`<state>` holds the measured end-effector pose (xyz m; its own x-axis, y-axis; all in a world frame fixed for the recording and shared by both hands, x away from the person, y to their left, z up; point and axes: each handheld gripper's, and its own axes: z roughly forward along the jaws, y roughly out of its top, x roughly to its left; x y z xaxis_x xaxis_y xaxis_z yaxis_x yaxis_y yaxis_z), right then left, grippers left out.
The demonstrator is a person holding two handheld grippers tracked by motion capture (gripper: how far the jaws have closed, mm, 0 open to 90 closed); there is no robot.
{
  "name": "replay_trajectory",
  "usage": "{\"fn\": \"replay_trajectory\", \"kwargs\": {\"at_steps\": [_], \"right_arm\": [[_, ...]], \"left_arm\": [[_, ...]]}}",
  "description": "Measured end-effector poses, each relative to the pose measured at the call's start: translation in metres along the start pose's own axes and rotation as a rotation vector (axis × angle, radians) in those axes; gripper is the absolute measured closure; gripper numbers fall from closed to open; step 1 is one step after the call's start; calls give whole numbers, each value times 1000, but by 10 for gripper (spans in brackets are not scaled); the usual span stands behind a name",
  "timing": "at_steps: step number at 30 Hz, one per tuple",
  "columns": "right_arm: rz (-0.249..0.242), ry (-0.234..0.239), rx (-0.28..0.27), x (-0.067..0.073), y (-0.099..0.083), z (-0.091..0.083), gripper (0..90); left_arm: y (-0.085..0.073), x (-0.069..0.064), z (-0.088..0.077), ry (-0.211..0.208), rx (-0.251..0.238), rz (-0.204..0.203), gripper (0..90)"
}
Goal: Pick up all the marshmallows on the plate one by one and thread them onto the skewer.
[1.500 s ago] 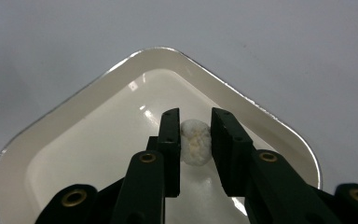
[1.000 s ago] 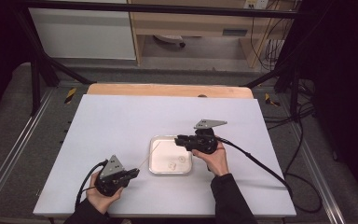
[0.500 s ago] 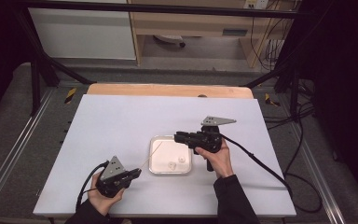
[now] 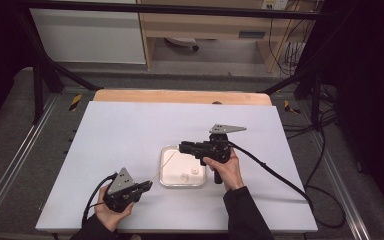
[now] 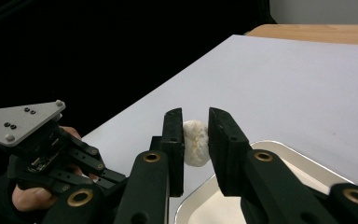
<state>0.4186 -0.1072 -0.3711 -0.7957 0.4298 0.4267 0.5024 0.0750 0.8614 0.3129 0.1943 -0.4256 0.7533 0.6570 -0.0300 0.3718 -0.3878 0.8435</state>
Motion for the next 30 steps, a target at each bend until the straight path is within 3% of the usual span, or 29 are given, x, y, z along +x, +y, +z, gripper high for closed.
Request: {"fn": "replay_trajectory", "kwargs": {"at_steps": [30], "right_arm": [[39,66,37,0,-8,11,780]], "left_arm": [[-1,-3,1,-4,0,30,887]]}}
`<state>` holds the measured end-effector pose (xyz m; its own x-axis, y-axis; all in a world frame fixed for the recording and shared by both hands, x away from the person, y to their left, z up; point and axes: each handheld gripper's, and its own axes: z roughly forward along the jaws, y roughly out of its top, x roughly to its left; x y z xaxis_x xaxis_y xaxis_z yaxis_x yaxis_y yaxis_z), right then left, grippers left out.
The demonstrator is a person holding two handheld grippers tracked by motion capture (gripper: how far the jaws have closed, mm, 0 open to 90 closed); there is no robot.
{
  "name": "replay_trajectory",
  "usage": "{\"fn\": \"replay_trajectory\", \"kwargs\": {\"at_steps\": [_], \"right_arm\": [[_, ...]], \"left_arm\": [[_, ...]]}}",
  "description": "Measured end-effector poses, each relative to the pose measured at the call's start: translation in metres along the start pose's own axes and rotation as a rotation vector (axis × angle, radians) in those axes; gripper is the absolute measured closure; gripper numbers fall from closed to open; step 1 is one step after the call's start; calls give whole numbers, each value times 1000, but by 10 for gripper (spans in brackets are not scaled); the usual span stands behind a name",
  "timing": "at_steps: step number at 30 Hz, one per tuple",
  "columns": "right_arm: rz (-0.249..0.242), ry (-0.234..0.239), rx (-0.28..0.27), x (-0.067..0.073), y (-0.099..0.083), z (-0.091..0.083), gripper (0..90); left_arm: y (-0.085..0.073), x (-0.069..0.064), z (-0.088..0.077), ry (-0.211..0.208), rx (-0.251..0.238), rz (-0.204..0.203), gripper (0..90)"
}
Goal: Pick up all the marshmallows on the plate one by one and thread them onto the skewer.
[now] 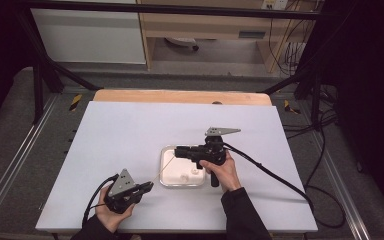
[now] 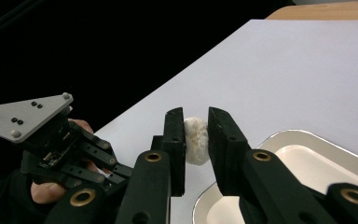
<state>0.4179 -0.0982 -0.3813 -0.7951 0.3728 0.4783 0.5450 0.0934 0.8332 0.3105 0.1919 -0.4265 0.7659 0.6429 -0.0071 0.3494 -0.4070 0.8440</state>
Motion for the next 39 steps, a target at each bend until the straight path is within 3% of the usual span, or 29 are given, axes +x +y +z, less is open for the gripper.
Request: {"fn": "replay_trajectory", "kwargs": {"at_steps": [22,28,30,31,33,35,39], "right_arm": [[14,41,17,1,-12,10,791],[13,47,23,2,-16,13,790],[21,63,42,2,-18,15,790],[20,76,72,2,-20,18,787],[21,80,75,4,-25,24,785],[14,70,76,3,-28,26,781],[11,57,77,5,-30,27,774]], "left_arm": [[0,-2,4,8,46,24,889],[0,-2,4,3,38,23,889],[2,-3,3,-17,11,16,889],[4,-4,4,-6,19,22,889],[4,-6,7,7,27,24,888],[4,-6,9,15,39,18,888],[5,-4,12,5,10,21,888]]}}
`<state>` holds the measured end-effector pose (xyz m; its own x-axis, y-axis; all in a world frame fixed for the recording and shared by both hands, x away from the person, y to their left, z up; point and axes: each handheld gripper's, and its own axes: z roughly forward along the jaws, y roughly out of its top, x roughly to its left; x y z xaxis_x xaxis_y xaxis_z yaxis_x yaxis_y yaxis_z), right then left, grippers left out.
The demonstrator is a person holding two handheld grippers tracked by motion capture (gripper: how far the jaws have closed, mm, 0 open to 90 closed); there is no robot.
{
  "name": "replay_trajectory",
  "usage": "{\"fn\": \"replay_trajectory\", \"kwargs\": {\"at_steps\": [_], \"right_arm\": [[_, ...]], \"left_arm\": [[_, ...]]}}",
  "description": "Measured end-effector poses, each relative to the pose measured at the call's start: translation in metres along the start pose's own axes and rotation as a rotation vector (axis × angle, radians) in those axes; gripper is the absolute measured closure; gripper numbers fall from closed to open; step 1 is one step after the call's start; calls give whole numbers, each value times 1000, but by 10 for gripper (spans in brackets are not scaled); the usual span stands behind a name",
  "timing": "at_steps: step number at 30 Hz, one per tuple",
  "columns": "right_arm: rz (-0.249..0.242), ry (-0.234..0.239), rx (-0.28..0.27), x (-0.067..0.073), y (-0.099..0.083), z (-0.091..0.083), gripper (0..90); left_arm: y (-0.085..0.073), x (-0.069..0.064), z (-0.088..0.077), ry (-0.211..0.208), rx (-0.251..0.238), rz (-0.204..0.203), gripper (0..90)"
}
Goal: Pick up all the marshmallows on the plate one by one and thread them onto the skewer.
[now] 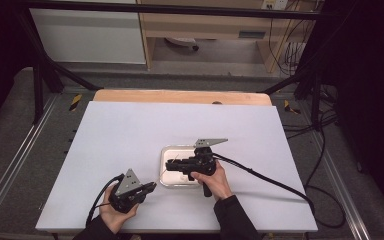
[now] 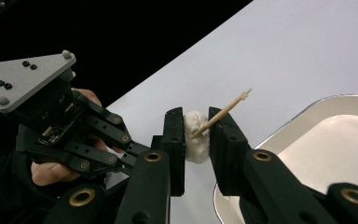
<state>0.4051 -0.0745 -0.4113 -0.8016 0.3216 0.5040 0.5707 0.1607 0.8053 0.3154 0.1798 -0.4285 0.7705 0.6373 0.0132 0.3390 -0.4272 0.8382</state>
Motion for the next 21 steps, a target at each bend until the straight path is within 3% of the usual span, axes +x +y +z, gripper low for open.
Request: {"fn": "replay_trajectory", "kwargs": {"at_steps": [1,9,18,21], "right_arm": [[1,5,5,0,-1,1,773],[-5,-10,45,2,-11,7,761],[-18,-18,75,2,-17,10,753],[-31,-32,65,4,-15,7,688]], "left_arm": [[1,-2,0,4,12,-19,888],[7,-8,13,13,3,-32,887],[10,-11,20,17,-4,-29,887],[10,-10,18,16,-7,-29,887]]}}
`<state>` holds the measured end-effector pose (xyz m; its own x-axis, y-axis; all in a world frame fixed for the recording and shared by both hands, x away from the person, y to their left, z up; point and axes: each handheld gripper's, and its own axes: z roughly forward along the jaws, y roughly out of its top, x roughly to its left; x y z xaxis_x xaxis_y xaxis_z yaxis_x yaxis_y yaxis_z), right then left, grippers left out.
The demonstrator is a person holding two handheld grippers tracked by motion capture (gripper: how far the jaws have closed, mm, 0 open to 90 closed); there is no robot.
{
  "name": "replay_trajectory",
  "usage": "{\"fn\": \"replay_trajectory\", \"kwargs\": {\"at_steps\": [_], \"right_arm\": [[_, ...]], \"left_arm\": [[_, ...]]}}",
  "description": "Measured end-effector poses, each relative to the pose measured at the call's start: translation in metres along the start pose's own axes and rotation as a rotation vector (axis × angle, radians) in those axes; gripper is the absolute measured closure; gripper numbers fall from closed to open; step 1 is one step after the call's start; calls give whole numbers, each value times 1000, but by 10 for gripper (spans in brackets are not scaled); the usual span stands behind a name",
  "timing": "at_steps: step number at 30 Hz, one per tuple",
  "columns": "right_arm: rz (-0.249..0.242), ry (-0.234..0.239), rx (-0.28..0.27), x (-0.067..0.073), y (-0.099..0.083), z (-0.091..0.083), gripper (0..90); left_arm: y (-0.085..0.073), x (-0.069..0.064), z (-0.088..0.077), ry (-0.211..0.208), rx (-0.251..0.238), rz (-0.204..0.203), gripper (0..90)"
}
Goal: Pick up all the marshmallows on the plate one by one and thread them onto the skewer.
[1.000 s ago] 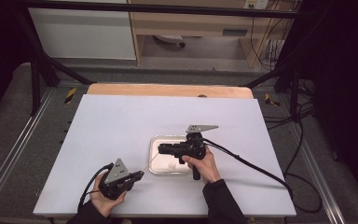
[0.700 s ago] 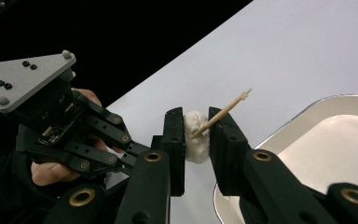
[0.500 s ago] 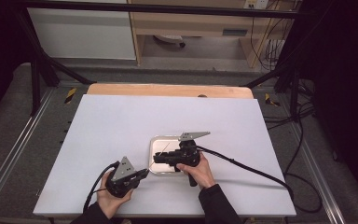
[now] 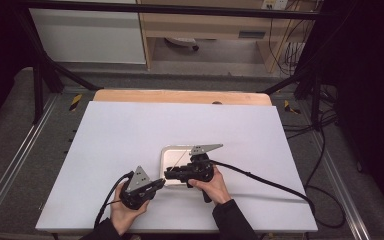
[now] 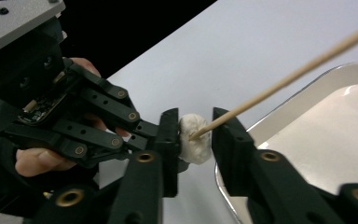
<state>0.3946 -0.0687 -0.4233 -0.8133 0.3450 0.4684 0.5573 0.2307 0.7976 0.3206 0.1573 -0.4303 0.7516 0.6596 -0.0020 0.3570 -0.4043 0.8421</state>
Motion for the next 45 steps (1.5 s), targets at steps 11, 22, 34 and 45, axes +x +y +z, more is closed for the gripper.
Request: {"fn": "replay_trajectory", "kwargs": {"at_steps": [11,22,34,45], "right_arm": [[-127,-210,-27,4,12,-28,277],[-184,-381,102,-17,0,-35,205],[-247,-443,215,-35,-16,-27,474],[-256,-457,261,-38,-21,-23,621]], "left_arm": [[-5,9,-7,-4,-10,-19,886],[-8,13,-14,-18,-3,-22,886],[-10,13,-15,-22,3,-22,885],[-11,12,-15,-18,22,-33,885]]}}
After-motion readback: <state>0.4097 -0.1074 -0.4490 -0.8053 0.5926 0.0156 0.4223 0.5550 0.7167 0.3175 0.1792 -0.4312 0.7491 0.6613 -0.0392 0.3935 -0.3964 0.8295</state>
